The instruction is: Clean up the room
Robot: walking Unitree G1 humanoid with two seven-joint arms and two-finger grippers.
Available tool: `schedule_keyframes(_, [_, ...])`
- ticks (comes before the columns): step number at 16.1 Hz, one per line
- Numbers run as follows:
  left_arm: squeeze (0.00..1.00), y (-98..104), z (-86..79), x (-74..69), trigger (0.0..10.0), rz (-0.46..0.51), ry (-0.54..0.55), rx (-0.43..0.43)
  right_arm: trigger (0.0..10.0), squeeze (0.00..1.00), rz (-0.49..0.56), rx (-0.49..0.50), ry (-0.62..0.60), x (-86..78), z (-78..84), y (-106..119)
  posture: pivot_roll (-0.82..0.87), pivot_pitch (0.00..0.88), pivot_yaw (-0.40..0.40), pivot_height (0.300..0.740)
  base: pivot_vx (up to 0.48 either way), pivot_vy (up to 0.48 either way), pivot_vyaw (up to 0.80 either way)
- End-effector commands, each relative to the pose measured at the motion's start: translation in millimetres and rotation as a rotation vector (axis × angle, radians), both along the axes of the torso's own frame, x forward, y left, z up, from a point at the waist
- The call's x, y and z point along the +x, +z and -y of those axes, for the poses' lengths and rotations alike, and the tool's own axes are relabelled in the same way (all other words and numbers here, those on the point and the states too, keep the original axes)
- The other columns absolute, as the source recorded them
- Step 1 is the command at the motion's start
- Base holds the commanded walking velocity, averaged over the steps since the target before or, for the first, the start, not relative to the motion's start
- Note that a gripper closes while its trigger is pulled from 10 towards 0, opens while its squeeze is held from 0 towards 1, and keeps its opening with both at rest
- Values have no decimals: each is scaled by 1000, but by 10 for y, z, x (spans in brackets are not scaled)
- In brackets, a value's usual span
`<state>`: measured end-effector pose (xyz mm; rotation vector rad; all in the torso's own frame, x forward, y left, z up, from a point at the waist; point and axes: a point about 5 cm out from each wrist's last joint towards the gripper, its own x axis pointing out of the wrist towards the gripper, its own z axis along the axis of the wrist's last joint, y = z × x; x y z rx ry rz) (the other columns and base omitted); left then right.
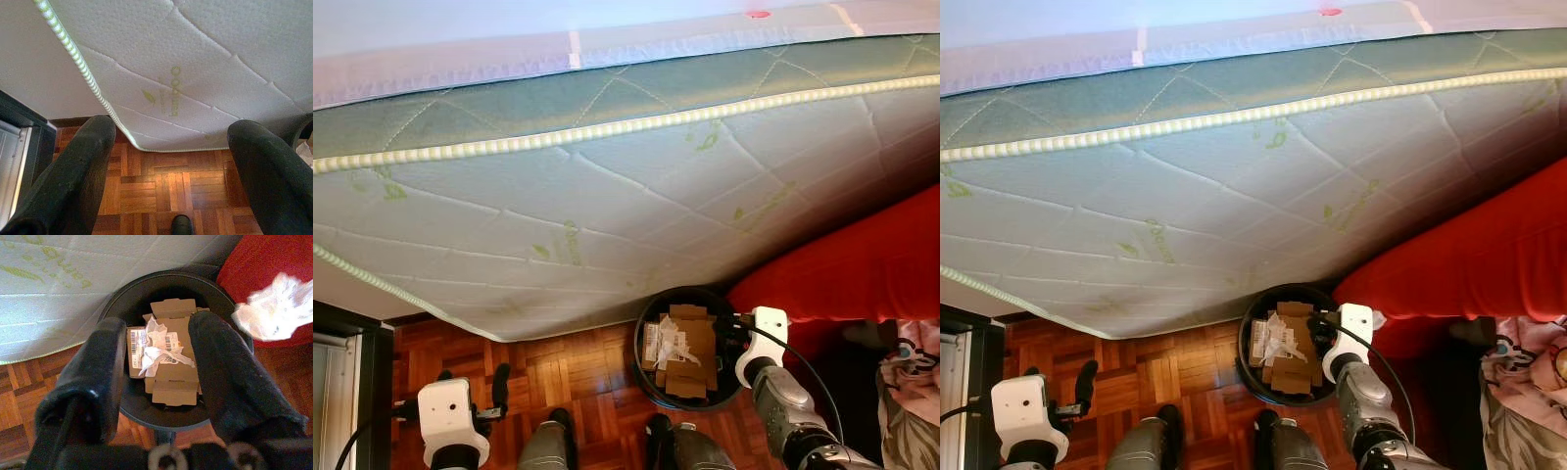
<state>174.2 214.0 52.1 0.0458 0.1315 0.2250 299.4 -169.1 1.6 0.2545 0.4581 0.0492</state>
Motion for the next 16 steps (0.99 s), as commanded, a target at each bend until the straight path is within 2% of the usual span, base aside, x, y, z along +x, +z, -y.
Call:
schedule_keyframes(1, [0, -108, -21, -78, 10000, -54, 19, -9, 10000, 1000, -56, 13, 4, -119, 1, -122, 214, 404, -91, 740, 0, 0, 0])
schedule_keyframes(5, [0, -137, -25, -88, 10000, -62, 24, -11, 10000, 1000, -86, -24, 42, -149, -25, -159, 211, 407, -96, 740, 0, 0, 0])
schedule_keyframes(6, [0, -172, -18, -89, 10000, -72, 24, -15, 10000, 0, -91, -38, 40, -156, -24, -167, 212, 401, -98, 740, 0, 0, 0])
schedule_keyframes(8, [0, -213, -16, -90, 10000, -82, 26, -19, 10000, 0, -97, -47, 36, -162, -20, -174, 209, 393, -101, 740, 0, 0, 0])
schedule_keyframes(10, [0, -345, -15, -99, 10000, -126, 28, -32, 10000, 0, -103, -51, 30, -176, 3, -185, 199, 357, -113, 740, 0, 0, 0])
schedule_keyframes(15, [0, -742, -79, -75, 10000, -265, 48, -68, 10000, 0, -136, -62, -57, -276, 250, -243, 186, 229, -115, 740, 0, 0, 0])
schedule_keyframes(16, [0, -814, -110, -63, 10000, -298, 48, -67, 10000, 0, -154, -63, -69, -336, 224, -298, 175, 190, -111, 740, 0, 0, 0])
